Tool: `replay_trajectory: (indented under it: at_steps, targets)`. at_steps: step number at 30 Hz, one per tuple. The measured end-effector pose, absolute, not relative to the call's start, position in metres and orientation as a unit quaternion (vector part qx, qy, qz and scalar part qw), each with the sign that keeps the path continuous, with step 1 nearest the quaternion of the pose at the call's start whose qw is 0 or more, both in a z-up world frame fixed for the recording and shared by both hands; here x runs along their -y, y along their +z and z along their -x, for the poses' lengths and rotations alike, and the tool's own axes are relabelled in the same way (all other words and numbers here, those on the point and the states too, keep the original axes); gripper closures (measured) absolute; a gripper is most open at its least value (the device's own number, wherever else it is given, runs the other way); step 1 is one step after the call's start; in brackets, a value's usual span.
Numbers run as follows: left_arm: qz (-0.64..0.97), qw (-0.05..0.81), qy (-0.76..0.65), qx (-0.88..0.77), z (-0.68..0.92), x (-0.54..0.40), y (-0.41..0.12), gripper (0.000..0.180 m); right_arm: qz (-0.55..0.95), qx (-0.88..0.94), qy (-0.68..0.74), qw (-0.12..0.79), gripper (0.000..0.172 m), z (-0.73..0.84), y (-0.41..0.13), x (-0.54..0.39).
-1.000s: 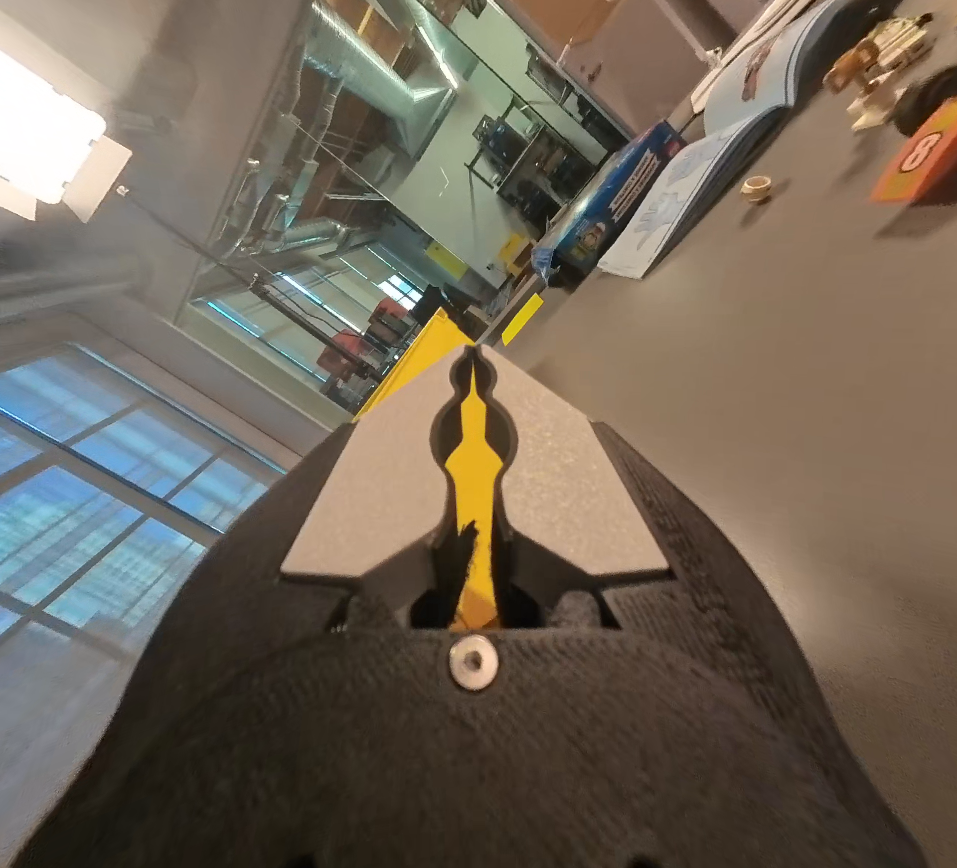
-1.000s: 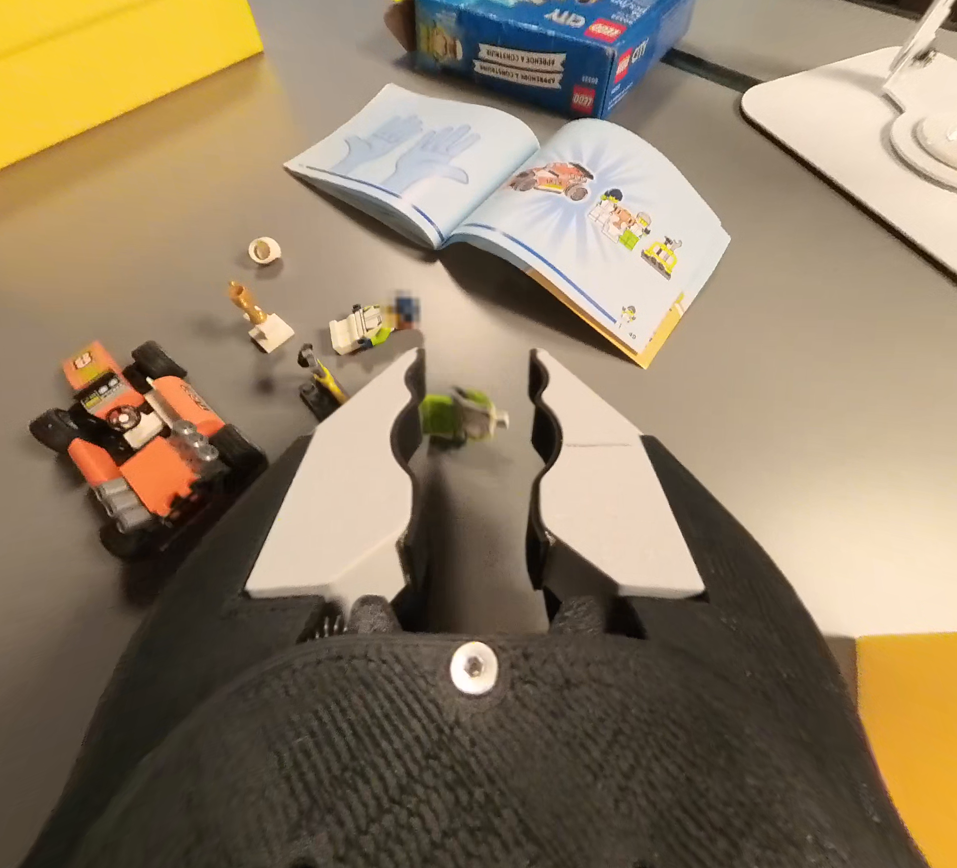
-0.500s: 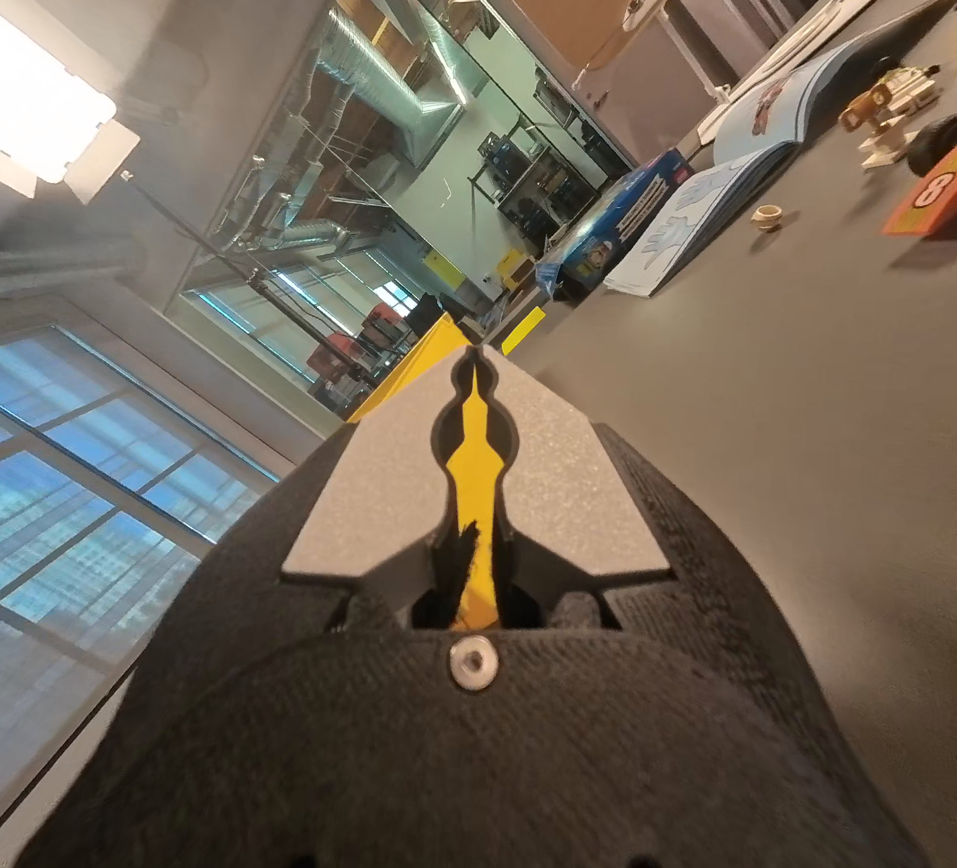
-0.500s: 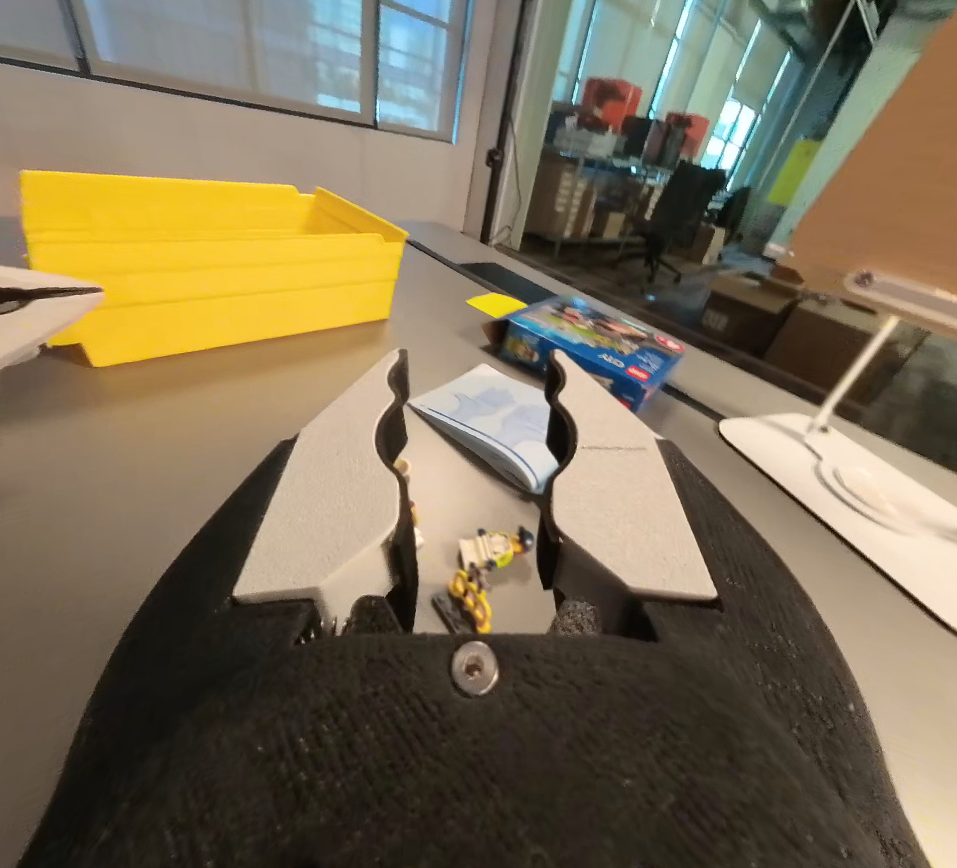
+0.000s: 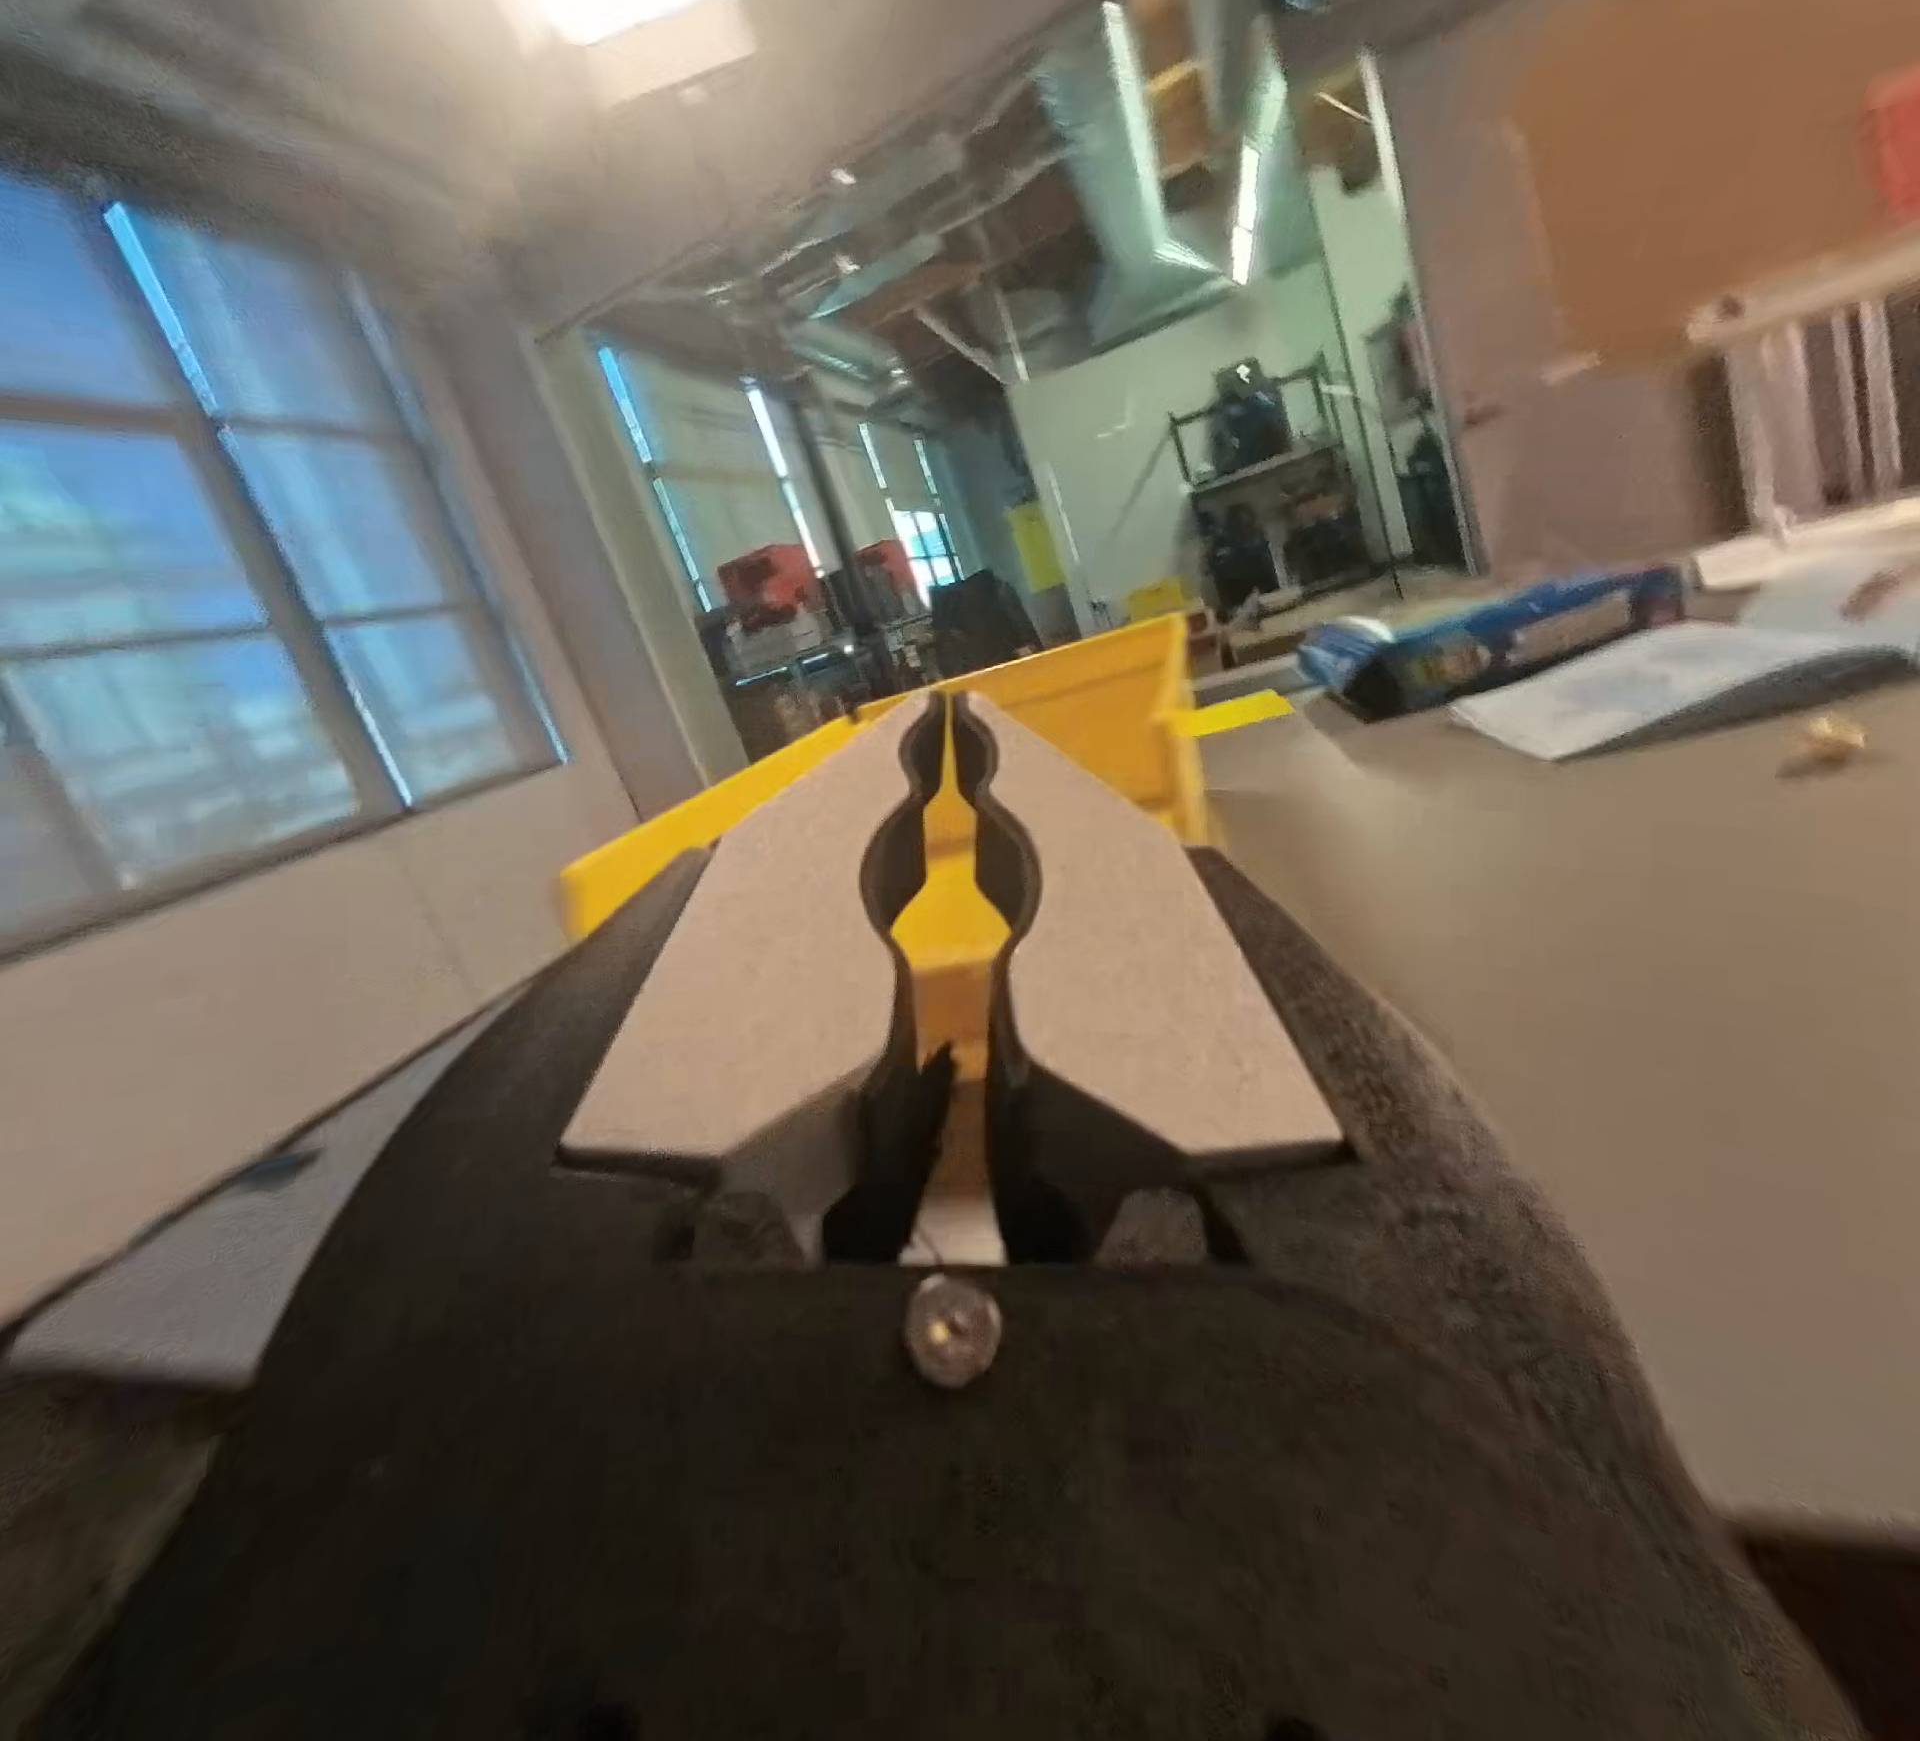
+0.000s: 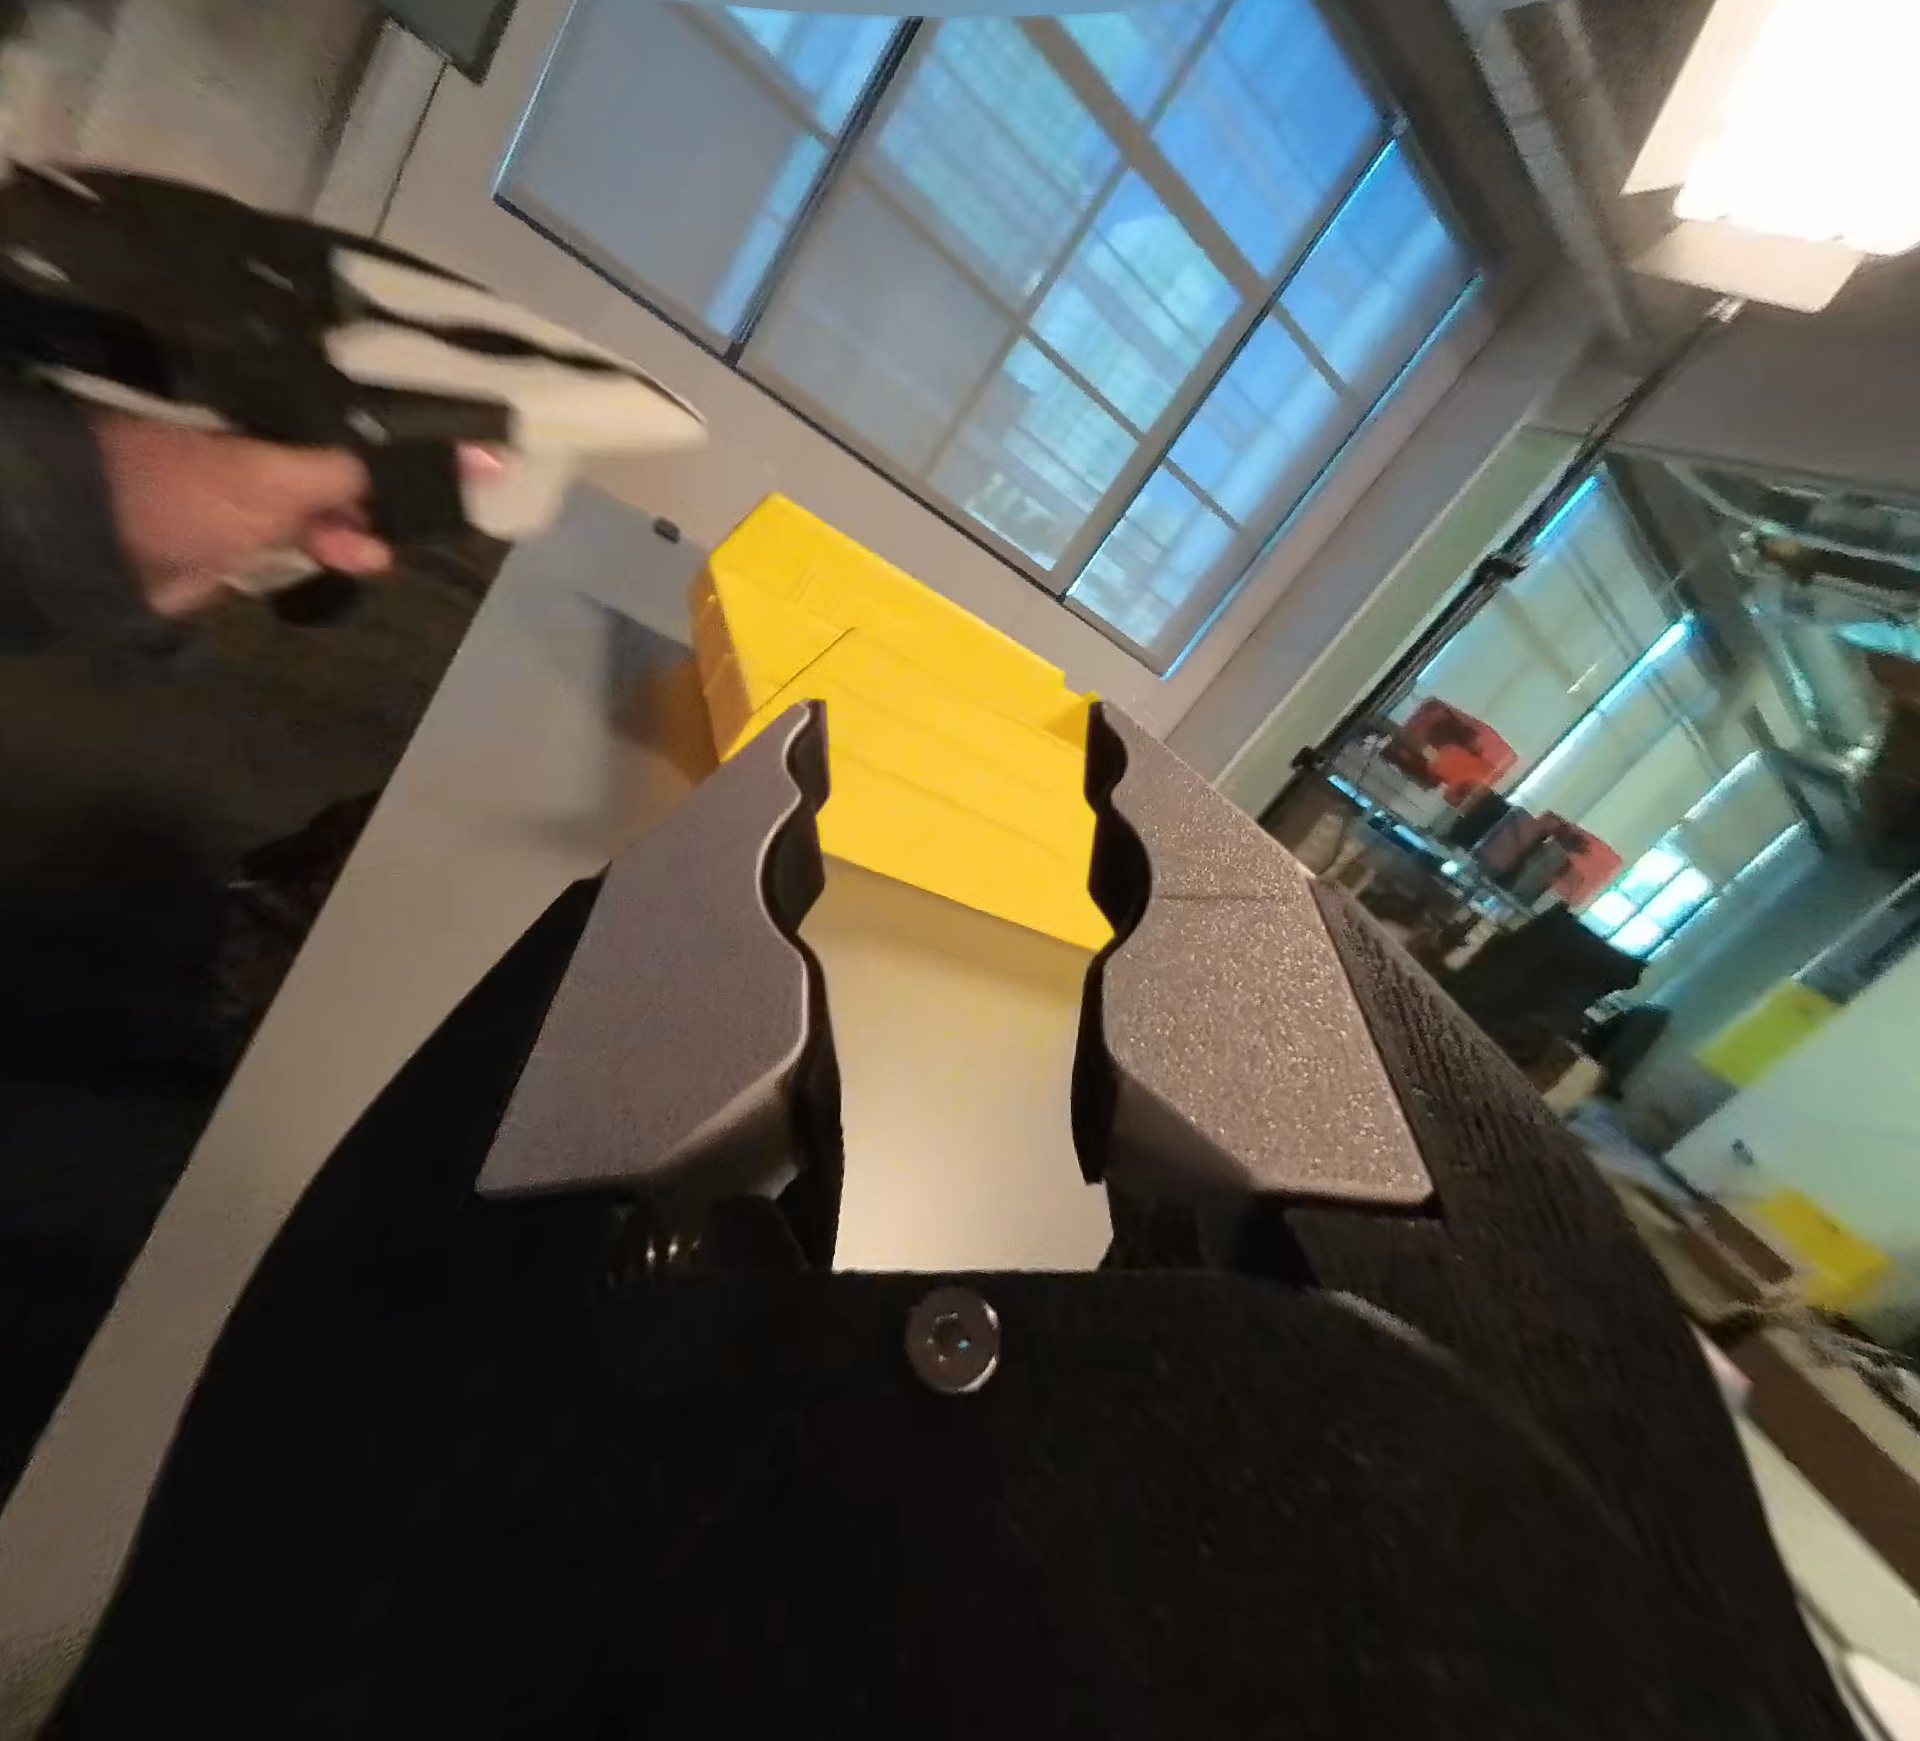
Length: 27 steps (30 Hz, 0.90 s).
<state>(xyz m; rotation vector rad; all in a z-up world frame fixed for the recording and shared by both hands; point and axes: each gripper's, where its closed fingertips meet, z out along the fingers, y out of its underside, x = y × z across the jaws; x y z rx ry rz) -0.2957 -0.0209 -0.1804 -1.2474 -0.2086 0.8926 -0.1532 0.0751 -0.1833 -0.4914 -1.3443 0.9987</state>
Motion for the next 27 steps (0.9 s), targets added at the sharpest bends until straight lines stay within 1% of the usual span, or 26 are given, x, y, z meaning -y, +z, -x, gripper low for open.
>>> replay_trajectory:
  at_steps: [2, 6, 10, 13, 15, 17, 20, 24, 27]
  targets:
    - [0.556, 0.711, 0.405, 0.145, 0.300, 0.081, -0.186, 0.180, 0.236, 0.591, 0.457, 0.622, 0.122, 0.160, -0.187, -0.077]
    - [0.584, 0.649, 0.420, 0.248, 0.300, 0.200, -0.237, 0.178, 0.239, 0.594, 0.463, 0.613, 0.121, 0.167, -0.190, -0.073]
    - [0.634, 0.549, 0.440, 0.320, 0.275, 0.304, -0.300, 0.176, 0.231, 0.599, 0.464, 0.610, 0.122, 0.175, -0.191, -0.062]
    - [0.651, 0.491, 0.440, 0.375, 0.254, 0.366, -0.332, 0.175, 0.227, 0.603, 0.466, 0.606, 0.122, 0.183, -0.192, -0.053]
    - [0.657, 0.480, 0.417, 0.406, 0.241, 0.388, -0.346, 0.174, 0.222, 0.610, 0.464, 0.603, 0.122, 0.187, -0.194, -0.046]
    - [0.670, 0.488, 0.369, 0.420, 0.231, 0.383, -0.358, 0.169, 0.211, 0.616, 0.456, 0.606, 0.122, 0.190, -0.196, -0.039]
    - [0.719, 0.488, 0.287, 0.403, 0.221, 0.346, -0.390, 0.164, 0.193, 0.619, 0.446, 0.617, 0.123, 0.195, -0.195, -0.030]
    - [0.787, 0.460, 0.156, 0.381, 0.213, 0.281, -0.440, 0.161, 0.188, 0.619, 0.450, 0.615, 0.124, 0.207, -0.194, -0.023]
    - [0.790, 0.426, 0.015, 0.441, 0.205, 0.235, -0.488, 0.161, 0.200, 0.617, 0.461, 0.606, 0.125, 0.209, -0.194, -0.028]
